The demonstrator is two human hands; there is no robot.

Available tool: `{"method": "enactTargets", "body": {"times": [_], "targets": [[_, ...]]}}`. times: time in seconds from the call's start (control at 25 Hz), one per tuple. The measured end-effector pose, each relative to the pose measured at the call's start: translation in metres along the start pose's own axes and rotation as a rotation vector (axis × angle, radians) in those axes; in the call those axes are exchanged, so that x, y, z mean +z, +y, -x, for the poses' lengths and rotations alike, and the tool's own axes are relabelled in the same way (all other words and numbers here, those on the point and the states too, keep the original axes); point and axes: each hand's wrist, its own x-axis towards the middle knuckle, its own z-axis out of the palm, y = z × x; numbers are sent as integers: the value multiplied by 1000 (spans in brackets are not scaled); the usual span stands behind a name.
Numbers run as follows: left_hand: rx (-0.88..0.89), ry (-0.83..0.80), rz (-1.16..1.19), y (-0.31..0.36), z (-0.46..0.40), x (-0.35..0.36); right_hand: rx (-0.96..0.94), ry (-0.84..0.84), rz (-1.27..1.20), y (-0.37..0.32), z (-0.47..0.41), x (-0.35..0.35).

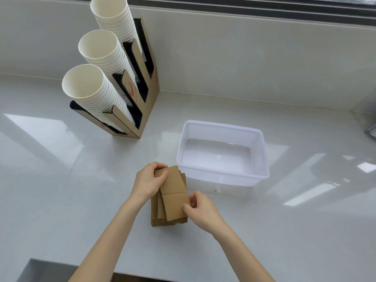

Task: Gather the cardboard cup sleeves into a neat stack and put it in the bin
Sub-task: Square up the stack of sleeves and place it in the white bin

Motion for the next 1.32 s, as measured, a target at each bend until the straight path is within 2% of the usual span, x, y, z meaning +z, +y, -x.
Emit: {"method": "enactTargets", "body": {"times": [0.4, 0.52, 0.6, 0.72, 0.84, 0.96, 1.32], "targets": [[22, -25, -12, -7, -8, 4, 115, -2, -81, -2, -6, 14], [11, -44, 9, -11, -9, 5, 84, -11, -157, -3, -6, 16], [-41, -47, -27, -17, -11, 6, 51, -1, -186, -5, -5, 16], [-216, -130, -82, -27, -10, 2, 17, -12, -216, -8, -1, 14], [-307, -221, -15, -39, -8, -3, 0, -35, -242, -10, 1, 12], [-300, -307, 122, -40, -4, -6, 5, -63, -229, -9, 0, 13], [-349, -292, 333, -35, 5, -11, -29, -165, -233, -10, -8, 27]]}}
